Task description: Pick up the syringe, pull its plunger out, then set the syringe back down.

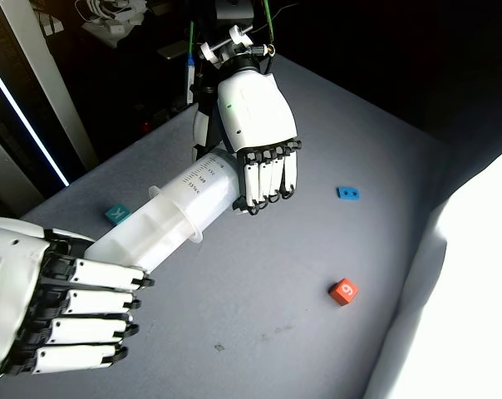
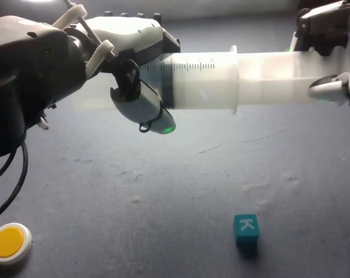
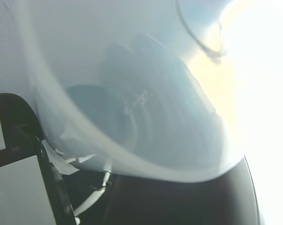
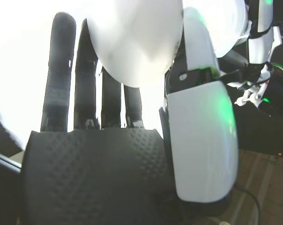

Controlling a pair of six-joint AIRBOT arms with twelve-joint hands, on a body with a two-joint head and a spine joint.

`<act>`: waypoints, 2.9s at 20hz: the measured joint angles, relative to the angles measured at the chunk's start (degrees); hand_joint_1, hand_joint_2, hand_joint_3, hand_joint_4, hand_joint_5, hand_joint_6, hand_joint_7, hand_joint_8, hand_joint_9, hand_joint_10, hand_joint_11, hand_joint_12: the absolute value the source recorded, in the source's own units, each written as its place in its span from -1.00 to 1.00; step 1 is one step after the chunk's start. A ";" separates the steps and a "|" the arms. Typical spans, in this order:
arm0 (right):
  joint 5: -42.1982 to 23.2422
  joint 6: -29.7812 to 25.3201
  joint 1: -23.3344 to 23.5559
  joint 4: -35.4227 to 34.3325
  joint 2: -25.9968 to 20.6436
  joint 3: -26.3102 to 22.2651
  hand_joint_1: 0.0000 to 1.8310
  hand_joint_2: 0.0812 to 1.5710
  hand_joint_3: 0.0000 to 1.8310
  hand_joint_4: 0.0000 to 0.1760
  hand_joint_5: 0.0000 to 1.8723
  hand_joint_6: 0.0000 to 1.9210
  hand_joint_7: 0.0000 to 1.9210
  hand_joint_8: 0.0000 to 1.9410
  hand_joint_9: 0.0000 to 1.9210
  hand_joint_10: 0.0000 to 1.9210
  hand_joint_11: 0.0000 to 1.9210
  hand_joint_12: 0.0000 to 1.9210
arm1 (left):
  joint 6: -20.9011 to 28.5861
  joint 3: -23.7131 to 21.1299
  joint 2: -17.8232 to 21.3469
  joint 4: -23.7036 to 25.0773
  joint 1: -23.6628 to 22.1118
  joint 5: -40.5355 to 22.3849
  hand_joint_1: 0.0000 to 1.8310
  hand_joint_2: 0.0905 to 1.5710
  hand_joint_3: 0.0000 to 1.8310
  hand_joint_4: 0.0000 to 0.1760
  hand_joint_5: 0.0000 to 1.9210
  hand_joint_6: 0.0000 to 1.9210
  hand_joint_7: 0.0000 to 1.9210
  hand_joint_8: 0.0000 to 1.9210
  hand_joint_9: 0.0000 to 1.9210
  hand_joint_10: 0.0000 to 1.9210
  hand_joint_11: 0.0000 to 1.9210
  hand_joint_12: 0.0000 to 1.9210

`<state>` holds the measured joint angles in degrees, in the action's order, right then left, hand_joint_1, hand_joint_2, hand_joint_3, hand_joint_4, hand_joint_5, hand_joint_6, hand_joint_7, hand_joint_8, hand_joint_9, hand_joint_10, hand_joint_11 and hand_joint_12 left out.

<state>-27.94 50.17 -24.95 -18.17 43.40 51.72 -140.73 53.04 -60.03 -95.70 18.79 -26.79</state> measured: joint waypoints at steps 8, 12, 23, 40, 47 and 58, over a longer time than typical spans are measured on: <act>0.39 -0.24 0.00 0.87 -1.42 -0.57 0.45 0.55 -1.00 -1.00 -0.29 0.50 -0.21 0.40 -0.27 0.51 -0.52 0.46 | -0.22 0.07 0.00 0.20 0.00 -1.14 0.25 0.56 -1.00 -0.79 -0.25 0.43 -0.20 0.42 -0.25 0.11 -0.47 0.50; 0.37 -0.76 -0.24 1.03 -1.11 -0.55 0.46 0.54 -1.00 -1.00 -0.28 0.52 -0.18 0.32 -0.25 0.47 -0.50 0.46 | -0.42 0.07 0.02 0.33 0.00 -1.62 0.25 0.57 -1.00 -0.77 -0.26 0.46 -0.22 0.42 -0.27 0.08 -0.52 0.46; -0.07 -2.51 -0.24 2.99 -0.87 -0.55 0.14 0.44 -1.00 -1.00 -0.49 -0.84 -0.42 -0.87 -0.52 -0.67 -0.96 0.23 | -0.66 0.13 0.02 0.48 -0.04 -2.60 0.25 0.57 -1.00 -0.76 -0.25 0.46 -0.21 0.40 -0.28 0.15 -0.51 0.55; 5.16 -2.60 3.89 8.20 -5.49 -3.85 -0.45 -0.03 -1.00 -1.00 -0.99 -1.00 -1.00 -1.00 -0.96 -1.00 -1.00 -0.79 | -1.70 1.77 3.08 0.57 0.20 -3.91 0.24 0.59 -1.00 -0.86 -0.30 0.54 -0.23 0.44 -0.29 0.17 -0.50 0.52; 5.88 -0.44 4.81 9.86 -9.75 -5.86 -0.31 -0.02 -1.00 -1.00 -1.00 -1.00 -1.00 -1.00 -1.00 -1.00 -1.00 -0.88 | 6.38 2.86 5.16 6.73 5.57 -2.05 0.24 0.58 -1.00 -0.87 -0.30 0.52 -0.21 0.40 -0.28 0.16 -0.47 0.50; 4.92 -0.79 3.93 10.10 -9.46 -5.99 -0.34 0.02 -1.00 -1.00 -1.00 -1.00 -1.00 -1.00 -0.98 -1.00 -1.00 -0.83 | 32.24 2.58 5.20 26.08 17.64 -1.03 0.25 0.57 -1.00 -0.86 -0.28 0.52 -0.20 0.38 -0.28 0.14 -0.49 0.51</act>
<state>-23.03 49.39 -21.02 -8.08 33.93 45.74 -108.49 55.61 -54.83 -69.63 36.42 -27.81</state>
